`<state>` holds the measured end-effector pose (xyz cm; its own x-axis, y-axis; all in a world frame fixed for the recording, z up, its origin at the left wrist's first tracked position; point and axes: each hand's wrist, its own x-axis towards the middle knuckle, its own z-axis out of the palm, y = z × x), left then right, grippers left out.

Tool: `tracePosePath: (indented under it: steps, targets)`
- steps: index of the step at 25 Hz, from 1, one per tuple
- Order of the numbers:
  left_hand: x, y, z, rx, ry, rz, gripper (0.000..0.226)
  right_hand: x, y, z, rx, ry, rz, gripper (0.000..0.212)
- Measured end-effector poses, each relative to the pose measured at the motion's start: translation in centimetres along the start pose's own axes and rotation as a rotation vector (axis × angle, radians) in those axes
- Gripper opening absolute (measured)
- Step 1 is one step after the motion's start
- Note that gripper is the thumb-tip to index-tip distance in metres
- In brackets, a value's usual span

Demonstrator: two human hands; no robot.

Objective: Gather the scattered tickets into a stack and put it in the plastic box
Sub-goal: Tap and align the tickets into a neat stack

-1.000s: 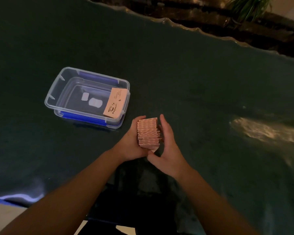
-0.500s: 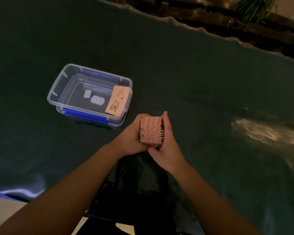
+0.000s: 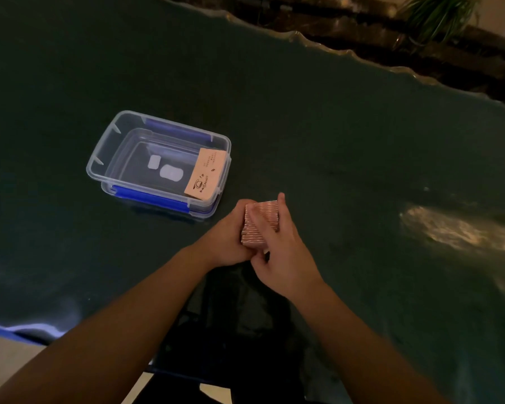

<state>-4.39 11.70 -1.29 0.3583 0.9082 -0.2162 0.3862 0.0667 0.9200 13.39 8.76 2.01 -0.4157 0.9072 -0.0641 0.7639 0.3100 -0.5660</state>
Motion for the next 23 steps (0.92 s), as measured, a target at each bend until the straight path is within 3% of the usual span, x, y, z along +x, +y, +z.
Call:
tracePosePath:
  steps: [4, 8, 11, 15, 17, 19, 21, 23]
  targets:
    - [-0.3, -0.5, -0.4, 0.014, 0.014, 0.017, 0.085, -0.4, -0.2, 0.2, -0.026, 0.014, -0.032, 0.099]
    - [-0.3, -0.7, -0.1, -0.008, -0.044, -0.026, 0.1, -0.7, -0.6, 0.9, -0.081, -0.014, 0.027, 0.093]
    - [-0.3, -0.4, -0.3, -0.01, -0.014, -0.037, 0.091, -0.4, -0.5, 0.9, -0.096, 0.0, 0.018, 0.095]
    - [-0.7, 0.3, -1.0, -0.069, 0.023, -0.075, 0.087, -0.5, 0.7, 0.6, 0.359, 0.034, 0.135, 0.113]
    - [-1.0, 0.6, -1.3, -0.206, 0.083, -0.153, 0.091, -1.1, 1.6, 0.6, 0.61, 0.116, 0.305, 0.113]
    - [-1.3, 1.1, -1.4, -0.372, 0.148, -0.262, 0.095, -1.6, 2.0, 0.6, 0.852, 0.097, 0.473, 0.123]
    - [-1.4, 1.5, -1.0, -0.523, 0.16, -0.305, 0.075, -1.7, 1.9, 1.1, 1.066, 0.04, 0.544, 0.135]
    - [-1.4, 2.1, -0.3, -0.612, 0.138, -0.268, 0.061, -1.7, 1.8, 1.5, 1.181, 0.046, 0.532, 0.129]
